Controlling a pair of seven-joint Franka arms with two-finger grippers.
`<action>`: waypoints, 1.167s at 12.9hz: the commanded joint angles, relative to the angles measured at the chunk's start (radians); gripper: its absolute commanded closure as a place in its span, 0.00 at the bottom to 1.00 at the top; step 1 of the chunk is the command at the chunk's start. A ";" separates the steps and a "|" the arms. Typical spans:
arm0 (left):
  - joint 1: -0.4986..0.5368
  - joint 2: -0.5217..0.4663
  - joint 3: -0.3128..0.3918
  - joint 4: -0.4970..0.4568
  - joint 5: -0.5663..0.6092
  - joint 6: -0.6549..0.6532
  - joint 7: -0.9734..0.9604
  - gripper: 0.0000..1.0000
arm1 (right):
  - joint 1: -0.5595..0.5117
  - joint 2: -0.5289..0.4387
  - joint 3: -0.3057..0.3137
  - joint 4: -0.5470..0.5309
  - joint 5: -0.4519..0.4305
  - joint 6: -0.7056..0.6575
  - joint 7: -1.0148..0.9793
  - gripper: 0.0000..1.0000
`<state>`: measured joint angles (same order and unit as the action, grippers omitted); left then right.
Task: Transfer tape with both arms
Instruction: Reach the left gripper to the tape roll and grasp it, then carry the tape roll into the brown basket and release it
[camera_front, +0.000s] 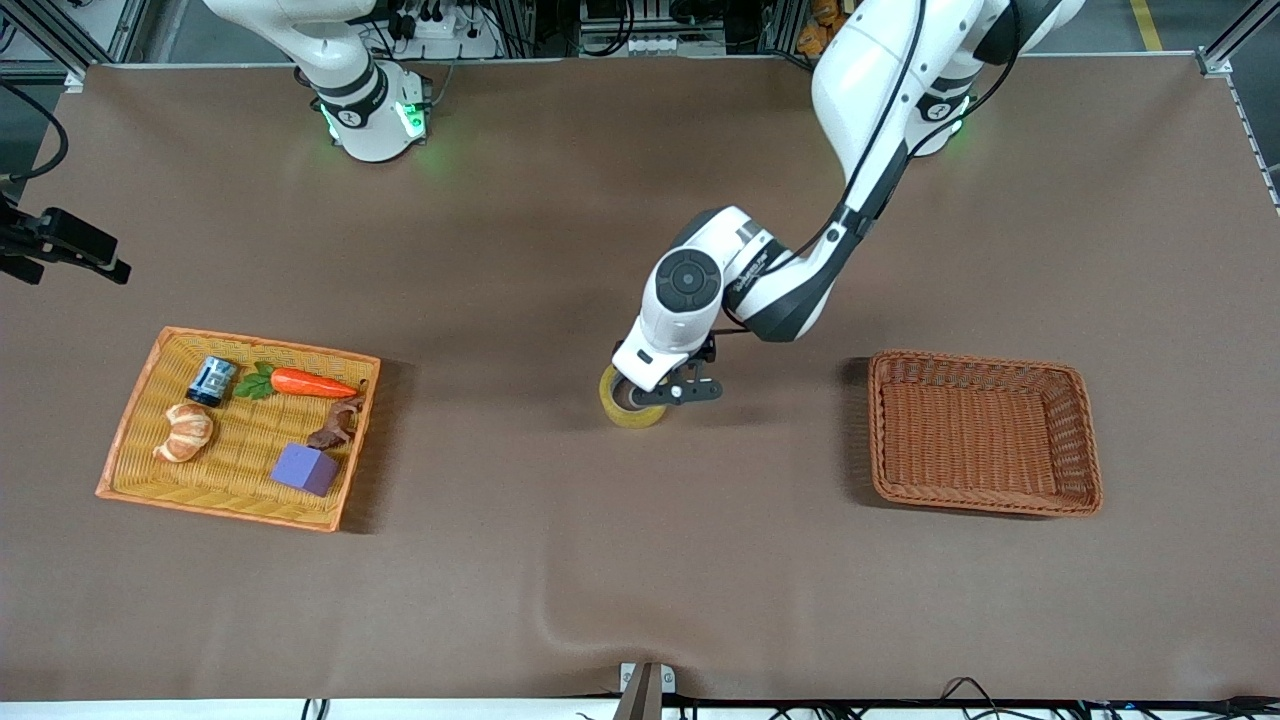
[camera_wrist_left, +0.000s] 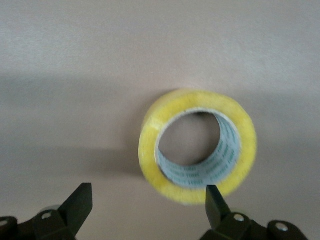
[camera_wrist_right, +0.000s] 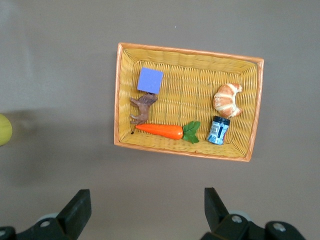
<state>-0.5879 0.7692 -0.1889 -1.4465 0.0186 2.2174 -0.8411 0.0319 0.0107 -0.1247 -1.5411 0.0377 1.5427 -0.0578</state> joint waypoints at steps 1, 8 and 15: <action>-0.009 0.041 0.005 0.028 0.024 0.025 -0.036 0.07 | -0.014 0.008 0.013 0.018 0.011 -0.023 0.023 0.00; -0.010 0.093 0.005 0.032 0.024 0.100 -0.021 0.98 | -0.006 0.008 0.013 0.018 0.021 -0.023 0.026 0.00; 0.224 -0.230 -0.015 0.002 0.024 -0.221 0.182 1.00 | -0.013 0.008 0.011 0.019 0.021 -0.019 0.024 0.00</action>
<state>-0.4647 0.6988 -0.1863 -1.3761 0.0291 2.1253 -0.7591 0.0321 0.0109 -0.1203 -1.5407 0.0430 1.5345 -0.0481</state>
